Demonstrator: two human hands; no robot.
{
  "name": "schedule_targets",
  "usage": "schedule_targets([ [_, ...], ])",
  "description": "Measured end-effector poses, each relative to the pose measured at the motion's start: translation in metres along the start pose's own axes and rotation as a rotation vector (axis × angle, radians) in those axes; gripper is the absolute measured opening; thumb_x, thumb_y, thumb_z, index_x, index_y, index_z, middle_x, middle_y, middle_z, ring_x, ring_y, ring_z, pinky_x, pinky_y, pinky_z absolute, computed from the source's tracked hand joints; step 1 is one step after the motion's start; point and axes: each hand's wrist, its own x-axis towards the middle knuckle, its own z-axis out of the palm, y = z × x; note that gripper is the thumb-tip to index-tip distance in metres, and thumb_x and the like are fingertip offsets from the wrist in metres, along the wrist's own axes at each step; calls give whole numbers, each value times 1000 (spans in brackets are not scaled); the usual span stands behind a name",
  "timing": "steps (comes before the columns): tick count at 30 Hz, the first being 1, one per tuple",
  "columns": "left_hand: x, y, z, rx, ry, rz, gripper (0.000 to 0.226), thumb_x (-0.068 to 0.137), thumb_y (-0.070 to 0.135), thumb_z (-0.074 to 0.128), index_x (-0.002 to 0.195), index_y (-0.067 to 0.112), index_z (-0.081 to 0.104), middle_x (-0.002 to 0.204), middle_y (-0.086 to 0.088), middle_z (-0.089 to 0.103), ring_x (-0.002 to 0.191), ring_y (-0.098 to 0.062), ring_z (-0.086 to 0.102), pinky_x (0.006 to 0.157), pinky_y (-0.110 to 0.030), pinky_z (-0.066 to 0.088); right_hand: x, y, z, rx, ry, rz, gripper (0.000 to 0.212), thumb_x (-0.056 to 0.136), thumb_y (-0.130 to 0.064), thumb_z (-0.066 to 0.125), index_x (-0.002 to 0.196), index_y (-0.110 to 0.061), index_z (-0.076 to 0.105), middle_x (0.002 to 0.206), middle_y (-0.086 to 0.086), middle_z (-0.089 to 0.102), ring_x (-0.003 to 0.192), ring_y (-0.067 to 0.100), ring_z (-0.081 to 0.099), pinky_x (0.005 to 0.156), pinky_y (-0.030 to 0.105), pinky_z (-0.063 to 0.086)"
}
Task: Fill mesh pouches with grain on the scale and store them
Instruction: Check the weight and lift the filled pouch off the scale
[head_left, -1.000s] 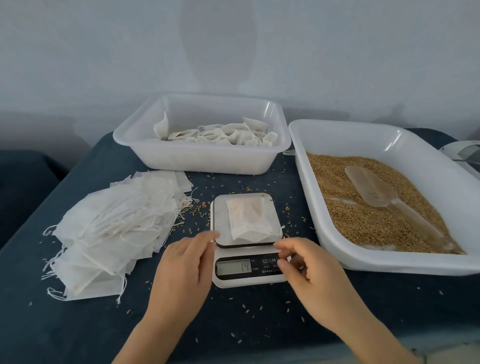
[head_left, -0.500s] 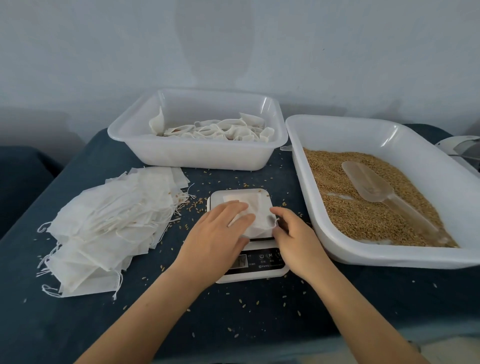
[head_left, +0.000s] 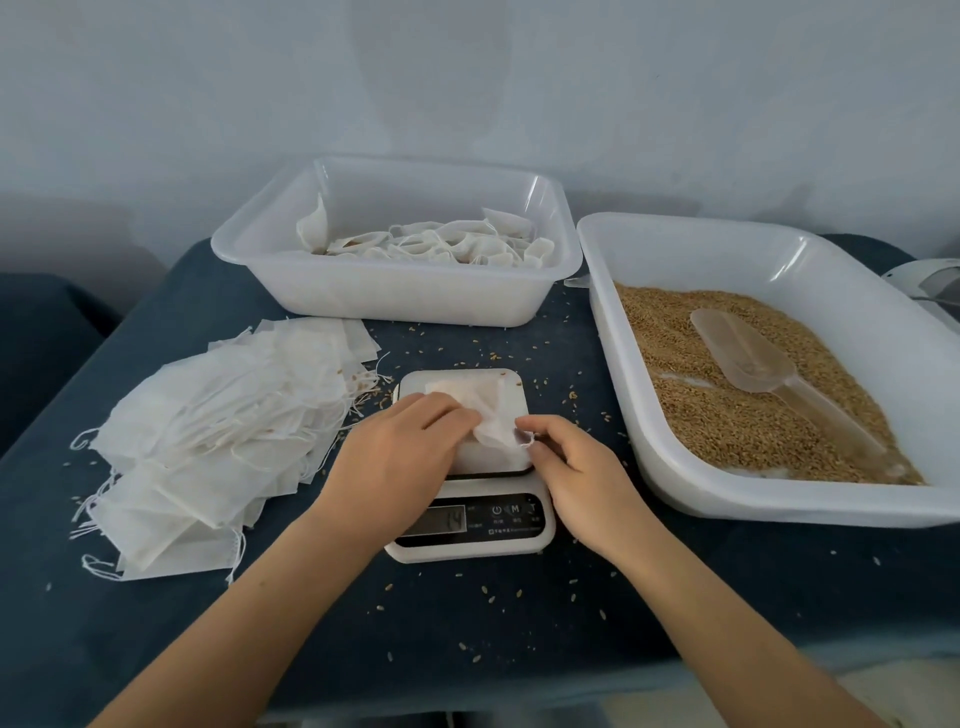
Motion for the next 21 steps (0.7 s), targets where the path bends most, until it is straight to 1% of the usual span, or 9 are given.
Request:
schedule_targets([
  [4,4,-2,-6,-14,41,-14,18,76,-3,59,89,3,71,81,-8,67,66,-26,63,47,-35,52,0,-2,0,5,-20,-2,31,100,-24,43,129,-29,53,127,-14,57,117,2,49,98,21,38],
  [9,11,-3,-11,-57,64,-74,13,82,1,62,90,3,71,84,-8,68,71,-27,64,50,-38,52,0,-3,-1,12,-49,-4,33,100,-24,45,132,-27,51,129,-12,56,121,4,50,103,27,40],
  [11,13,-4,-14,-58,67,-80,13,83,2,60,91,4,71,84,-7,68,71,-27,64,50,-37,52,0,-1,-3,26,-48,-4,37,98,-22,48,135,-27,48,133,-12,54,124,2,47,103,22,38],
  [14,17,-5,-19,-50,75,-75,13,84,0,61,92,4,71,85,-8,67,71,-28,64,51,-38,52,2,0,-8,42,-16,-32,43,94,-23,55,135,-32,45,132,-17,49,123,-3,44,89,10,37],
  [15,19,-6,-20,-49,80,-75,13,85,-1,62,92,4,71,86,-8,67,72,-28,64,51,-39,52,3,-1,-9,45,-5,-47,46,93,-25,58,135,-34,44,131,-18,47,121,-5,43,85,8,37],
  [16,22,-7,-21,-51,88,-75,13,85,0,62,92,5,71,86,-8,67,72,-28,64,51,-40,52,4,-3,-9,52,-1,-65,49,90,-26,61,135,-35,44,131,-19,46,119,-8,42,84,8,38],
  [19,31,-8,-23,-58,111,-81,13,88,4,60,94,6,71,87,-7,68,74,-28,64,52,-41,52,11,-13,-10,56,-15,-145,55,83,-29,69,131,-41,43,126,-24,46,111,-15,42,91,11,37],
  [21,38,-9,-24,-63,121,-86,14,90,7,58,94,7,71,87,-7,68,74,-29,64,54,-43,52,16,-24,-9,33,-12,-198,55,81,-29,72,123,-47,42,115,-32,46,109,-14,42,96,18,37],
])
